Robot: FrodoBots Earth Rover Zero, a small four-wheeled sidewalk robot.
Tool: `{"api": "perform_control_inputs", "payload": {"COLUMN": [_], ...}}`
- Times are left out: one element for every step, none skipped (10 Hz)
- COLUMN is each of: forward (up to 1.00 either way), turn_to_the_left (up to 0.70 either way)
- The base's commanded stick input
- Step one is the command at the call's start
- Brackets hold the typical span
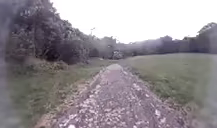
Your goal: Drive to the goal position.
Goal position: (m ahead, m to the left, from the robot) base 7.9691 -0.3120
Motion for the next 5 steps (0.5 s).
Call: {"api": "perform_control_inputs", "payload": {"forward": [0.85, 0.85, 0.85, 0.85, 0.85], "turn_to_the_left": [-0.33, 0.00, 0.00, 0.00, 0.00]}}
